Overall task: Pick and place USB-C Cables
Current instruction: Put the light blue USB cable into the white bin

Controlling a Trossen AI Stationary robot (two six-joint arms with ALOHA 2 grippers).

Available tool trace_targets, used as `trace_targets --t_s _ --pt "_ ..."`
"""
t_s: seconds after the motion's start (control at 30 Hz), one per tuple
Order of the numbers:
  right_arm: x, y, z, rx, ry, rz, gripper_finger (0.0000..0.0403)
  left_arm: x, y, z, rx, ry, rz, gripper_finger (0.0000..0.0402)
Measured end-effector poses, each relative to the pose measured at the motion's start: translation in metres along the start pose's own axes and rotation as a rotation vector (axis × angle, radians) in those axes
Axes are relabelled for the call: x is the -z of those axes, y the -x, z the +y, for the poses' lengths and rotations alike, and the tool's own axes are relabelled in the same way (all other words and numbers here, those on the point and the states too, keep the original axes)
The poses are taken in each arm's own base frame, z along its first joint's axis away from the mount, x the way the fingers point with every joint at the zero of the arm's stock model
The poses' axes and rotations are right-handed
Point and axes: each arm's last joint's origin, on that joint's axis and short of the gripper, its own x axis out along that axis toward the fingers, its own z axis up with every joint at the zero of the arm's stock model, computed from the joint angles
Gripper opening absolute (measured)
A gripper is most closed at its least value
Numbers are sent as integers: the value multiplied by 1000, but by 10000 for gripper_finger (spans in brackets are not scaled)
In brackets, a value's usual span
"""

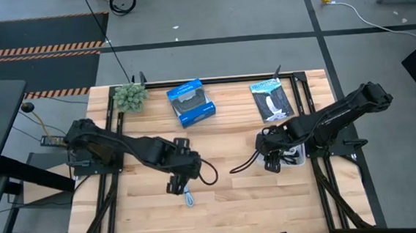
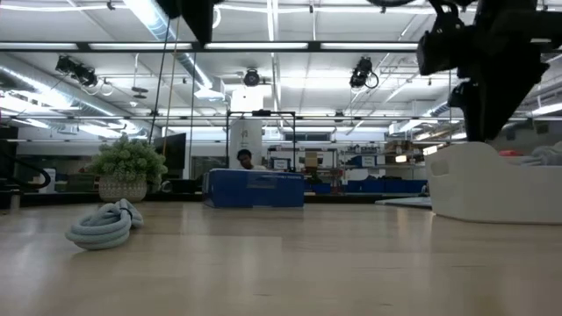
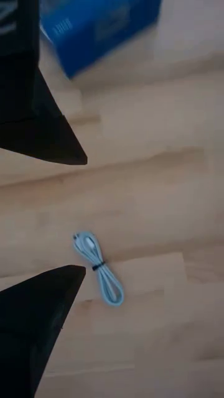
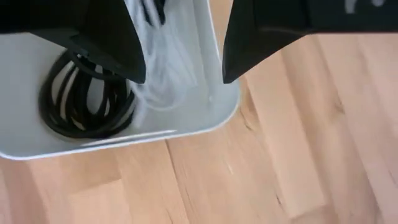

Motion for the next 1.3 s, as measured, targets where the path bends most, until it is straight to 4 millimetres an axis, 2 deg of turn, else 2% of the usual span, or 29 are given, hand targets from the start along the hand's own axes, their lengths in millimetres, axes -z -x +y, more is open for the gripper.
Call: trace_targets --t_s 0.2,0.47,0.7,0.83,1.0,1.3 --pt "-7 23 4 14 -5 23 220 10 -37 -7 69 -60 20 286" --pt "-17 59 16 -6 20 -11 220 22 -69 -16 152 -83 17 286" --pt "-21 85 23 28 46 -74 220 33 -96 -36 195 -270 -77 286" --pt "-21 89 26 36 58 -99 220 40 -105 -45 202 -336 -94 286" --pt "-20 89 28 31 65 -110 220 48 -113 -45 201 -339 -77 282" --pt "-20 89 32 36 76 -140 220 62 -133 -47 196 -437 -125 242"
